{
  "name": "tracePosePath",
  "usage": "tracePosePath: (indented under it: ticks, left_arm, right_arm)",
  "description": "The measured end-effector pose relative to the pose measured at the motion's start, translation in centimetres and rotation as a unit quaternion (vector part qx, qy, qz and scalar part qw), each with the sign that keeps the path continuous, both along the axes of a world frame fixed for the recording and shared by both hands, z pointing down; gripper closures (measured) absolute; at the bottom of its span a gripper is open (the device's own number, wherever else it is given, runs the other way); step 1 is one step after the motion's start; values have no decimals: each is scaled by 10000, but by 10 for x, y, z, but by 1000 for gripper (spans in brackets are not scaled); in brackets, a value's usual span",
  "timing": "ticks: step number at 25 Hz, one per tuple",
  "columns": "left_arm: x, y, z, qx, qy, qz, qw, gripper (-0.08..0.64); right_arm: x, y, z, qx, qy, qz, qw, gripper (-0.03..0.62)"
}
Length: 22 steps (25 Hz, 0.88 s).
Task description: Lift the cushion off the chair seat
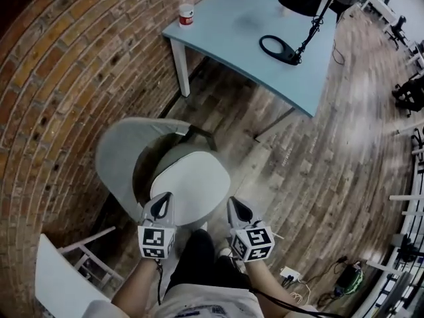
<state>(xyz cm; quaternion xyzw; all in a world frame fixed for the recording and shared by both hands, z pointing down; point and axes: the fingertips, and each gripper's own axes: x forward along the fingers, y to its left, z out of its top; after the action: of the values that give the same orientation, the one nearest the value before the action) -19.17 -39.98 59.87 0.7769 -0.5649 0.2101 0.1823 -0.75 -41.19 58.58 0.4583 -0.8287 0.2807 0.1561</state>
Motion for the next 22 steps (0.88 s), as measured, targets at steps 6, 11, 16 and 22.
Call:
tracePosePath:
  ticks: [6, 11, 16, 22]
  left_arm:
    - [-14, -27, 49, -233, 27, 49, 9997, 568]
    - [-17, -37, 88, -407, -39, 175, 9990, 568]
    - [-26, -48, 126, -455, -67, 224, 9987, 568]
    - [-34, -56, 171, -615, -91, 321, 9976, 568]
  right_arm:
    - [-17, -36, 44, -116, 56, 63, 9999, 594]
    - [-24, -48, 77, -237, 90, 155, 9996, 594]
    - [-20, -50, 120, -390, 196, 247, 9987, 594]
    - [-8, -56, 173, -553, 300, 398, 9972, 594]
